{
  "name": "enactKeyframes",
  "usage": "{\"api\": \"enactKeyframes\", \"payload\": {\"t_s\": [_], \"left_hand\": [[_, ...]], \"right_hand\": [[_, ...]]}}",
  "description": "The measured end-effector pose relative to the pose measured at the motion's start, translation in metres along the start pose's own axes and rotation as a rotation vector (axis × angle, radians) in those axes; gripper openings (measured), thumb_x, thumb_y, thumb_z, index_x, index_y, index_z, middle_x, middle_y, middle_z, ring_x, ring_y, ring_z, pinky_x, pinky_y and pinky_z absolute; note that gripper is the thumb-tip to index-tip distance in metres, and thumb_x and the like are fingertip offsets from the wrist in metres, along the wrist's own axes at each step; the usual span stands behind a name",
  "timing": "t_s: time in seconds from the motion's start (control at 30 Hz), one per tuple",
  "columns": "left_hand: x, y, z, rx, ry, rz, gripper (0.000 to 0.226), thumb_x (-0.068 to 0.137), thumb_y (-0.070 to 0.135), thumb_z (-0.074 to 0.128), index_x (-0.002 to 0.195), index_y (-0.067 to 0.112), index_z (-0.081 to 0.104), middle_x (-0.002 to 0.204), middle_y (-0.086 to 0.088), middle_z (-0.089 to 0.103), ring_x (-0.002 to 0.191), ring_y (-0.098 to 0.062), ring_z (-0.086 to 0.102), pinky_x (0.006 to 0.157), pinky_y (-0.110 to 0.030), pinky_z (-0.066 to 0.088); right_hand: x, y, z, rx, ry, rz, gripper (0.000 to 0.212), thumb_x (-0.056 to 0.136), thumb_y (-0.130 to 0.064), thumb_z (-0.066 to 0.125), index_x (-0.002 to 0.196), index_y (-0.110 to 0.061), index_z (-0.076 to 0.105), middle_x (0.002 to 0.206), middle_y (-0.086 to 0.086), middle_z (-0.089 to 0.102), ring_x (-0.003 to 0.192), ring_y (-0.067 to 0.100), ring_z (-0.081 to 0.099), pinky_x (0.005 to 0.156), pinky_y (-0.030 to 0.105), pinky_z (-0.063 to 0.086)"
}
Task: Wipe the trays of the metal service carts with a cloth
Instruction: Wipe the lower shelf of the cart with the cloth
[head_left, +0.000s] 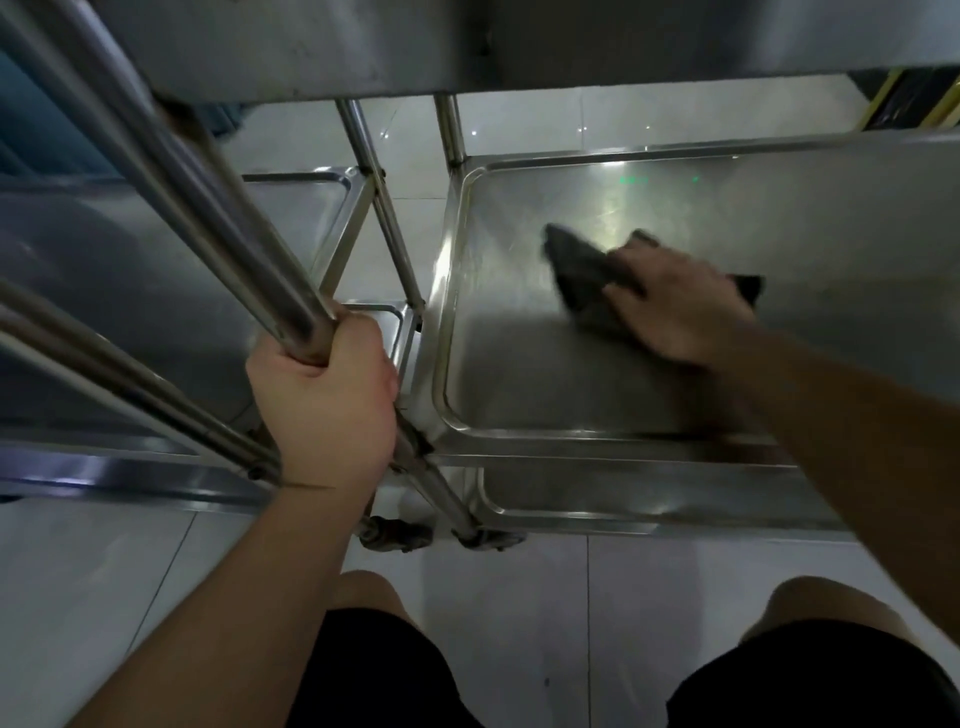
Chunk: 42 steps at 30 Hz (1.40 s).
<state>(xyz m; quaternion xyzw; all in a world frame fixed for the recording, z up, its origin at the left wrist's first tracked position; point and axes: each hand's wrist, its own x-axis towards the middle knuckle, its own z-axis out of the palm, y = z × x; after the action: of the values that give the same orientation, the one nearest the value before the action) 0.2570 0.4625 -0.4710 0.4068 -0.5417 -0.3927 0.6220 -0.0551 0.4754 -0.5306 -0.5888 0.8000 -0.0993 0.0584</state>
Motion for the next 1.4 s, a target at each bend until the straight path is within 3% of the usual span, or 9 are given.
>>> {"api": "enactKeyframes", "payload": {"t_s": [0.17,0.4,0.53,0.63,0.8,0.93,1.07,1.2,1.4], "left_hand": [[0.001,-0.005,-0.002,-0.071,-0.006,0.007,0.033,0.079,0.01,0.054,0.062,-0.006,0.031,0.052,-0.022,0.028,0.041,-0.03,0.033,0.044,-0.027,0.035],[0.002,-0.006,-0.001,-0.092,-0.014,0.025,0.029,0.075,0.016,0.054,0.058,0.003,0.035,0.049,-0.018,0.029,0.04,-0.032,0.032,0.045,-0.024,0.037],[0.002,-0.003,0.001,-0.093,0.017,-0.029,0.024,0.074,0.02,0.057,0.057,0.018,0.041,0.051,-0.018,0.027,0.038,-0.019,0.034,0.044,-0.024,0.035],[0.001,-0.004,0.001,-0.075,0.02,-0.037,0.025,0.077,0.014,0.058,0.061,0.008,0.041,0.047,-0.014,0.031,0.038,-0.018,0.037,0.044,-0.024,0.036],[-0.002,-0.002,0.0,-0.037,0.0,0.014,0.03,0.084,0.005,0.052,0.062,-0.012,0.04,0.054,-0.031,0.027,0.041,-0.035,0.033,0.043,-0.028,0.033],[0.0,-0.003,-0.001,-0.039,-0.011,0.009,0.03,0.083,0.01,0.056,0.064,-0.004,0.038,0.052,-0.024,0.031,0.039,-0.026,0.037,0.044,-0.028,0.034],[0.001,-0.002,-0.002,-0.08,-0.038,-0.019,0.021,0.078,0.02,0.059,0.06,0.024,0.049,0.048,-0.005,0.04,0.039,-0.019,0.042,0.045,-0.027,0.04],[0.003,-0.006,0.0,-0.051,0.016,-0.009,0.024,0.077,0.017,0.059,0.062,0.004,0.044,0.052,-0.02,0.032,0.04,-0.022,0.039,0.044,-0.026,0.038],[0.001,-0.01,0.002,-0.046,0.043,-0.03,0.021,0.081,0.008,0.056,0.064,0.011,0.044,0.048,-0.004,0.04,0.041,-0.02,0.042,0.044,-0.025,0.037]], "right_hand": [[0.077,-0.008,0.011,0.047,-0.012,0.323,0.069,0.103,-0.056,0.026,0.163,-0.024,0.028,0.174,0.002,0.02,0.159,0.032,0.016,0.127,0.054,0.011],[0.126,-0.114,0.031,0.084,-0.104,0.027,0.071,0.099,-0.056,0.026,0.164,-0.027,0.025,0.173,-0.001,0.022,0.159,0.027,0.017,0.126,0.051,0.009],[0.091,-0.158,0.05,0.073,-0.085,-0.122,0.072,0.102,-0.057,0.025,0.166,-0.024,0.018,0.173,0.0,0.023,0.159,0.026,0.018,0.127,0.052,0.008],[0.037,-0.161,0.055,0.091,-0.131,-0.228,0.072,0.104,-0.06,0.022,0.167,-0.027,0.011,0.175,-0.003,0.013,0.162,0.023,0.009,0.127,0.047,0.002],[-0.072,-0.131,0.045,0.134,-0.243,-0.512,0.067,0.102,-0.068,0.013,0.164,-0.044,0.01,0.172,-0.021,0.013,0.159,0.005,0.004,0.126,0.035,-0.002],[-0.074,-0.113,0.037,0.086,-0.256,-0.492,0.067,0.1,-0.07,0.013,0.163,-0.046,0.012,0.171,-0.026,0.011,0.159,0.003,0.003,0.126,0.033,0.0],[-0.002,-0.106,0.033,0.046,-0.154,-0.316,0.066,0.103,-0.059,0.032,0.164,-0.038,0.02,0.174,-0.009,0.018,0.16,0.019,0.014,0.128,0.047,0.01],[0.036,-0.12,0.036,0.009,-0.127,-0.119,0.066,0.107,-0.056,0.027,0.167,-0.029,0.017,0.176,-0.005,0.013,0.162,0.023,0.008,0.129,0.051,0.006],[-0.038,-0.158,0.049,0.096,-0.213,-0.334,0.068,0.104,-0.059,0.019,0.167,-0.035,0.008,0.175,-0.013,0.006,0.161,0.017,0.002,0.127,0.044,-0.003]]}}
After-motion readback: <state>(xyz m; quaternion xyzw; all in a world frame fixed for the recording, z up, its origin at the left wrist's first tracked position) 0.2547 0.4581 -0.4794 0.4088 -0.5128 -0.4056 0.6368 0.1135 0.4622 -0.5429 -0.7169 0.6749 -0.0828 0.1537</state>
